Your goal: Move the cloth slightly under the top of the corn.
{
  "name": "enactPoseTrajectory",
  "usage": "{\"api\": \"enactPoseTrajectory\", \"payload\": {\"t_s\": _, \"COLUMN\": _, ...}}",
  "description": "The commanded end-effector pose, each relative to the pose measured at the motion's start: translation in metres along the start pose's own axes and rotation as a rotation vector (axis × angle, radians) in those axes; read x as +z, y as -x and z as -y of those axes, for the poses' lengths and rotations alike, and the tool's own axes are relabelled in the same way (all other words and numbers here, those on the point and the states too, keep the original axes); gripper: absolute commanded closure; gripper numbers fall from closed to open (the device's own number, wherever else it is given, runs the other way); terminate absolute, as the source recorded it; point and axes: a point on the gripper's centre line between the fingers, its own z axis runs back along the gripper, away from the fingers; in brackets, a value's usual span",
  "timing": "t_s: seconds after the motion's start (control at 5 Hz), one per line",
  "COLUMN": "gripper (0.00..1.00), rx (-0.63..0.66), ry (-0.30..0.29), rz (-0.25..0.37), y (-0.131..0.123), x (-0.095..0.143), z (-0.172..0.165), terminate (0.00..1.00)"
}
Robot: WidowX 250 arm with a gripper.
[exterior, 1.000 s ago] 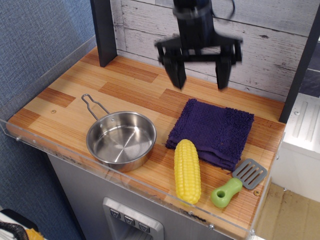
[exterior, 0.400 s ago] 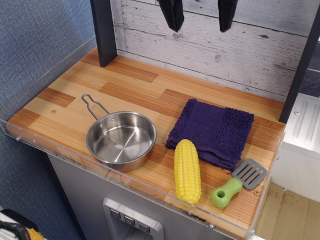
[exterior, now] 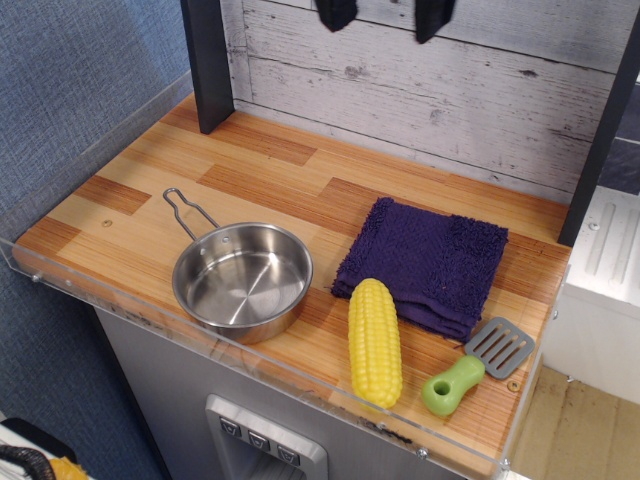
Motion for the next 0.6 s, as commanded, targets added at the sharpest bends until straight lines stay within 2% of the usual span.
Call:
{"api": "enactPoseTrajectory", "payload": {"t_s": 0.0, "gripper": 0.0, "rx": -0.037, "ry": -0.069, "rz": -0.004, "y": 0.006, "x": 0.0029, "z": -0.018, "terminate": 0.0}}
{"api": "enactPoseTrajectory", "payload": {"t_s": 0.2, "gripper": 0.0, "rx": -0.037, "ry": -0.069, "rz": -0.004, "y": 0.006, "x": 0.0029, "z": -0.018, "terminate": 0.0}}
{"api": "enactPoseTrajectory", "payload": {"t_s": 0.4, "gripper": 0.0, "rx": -0.037, "ry": -0.069, "rz": -0.004, "y": 0.006, "x": 0.0029, "z": -0.018, "terminate": 1.0}}
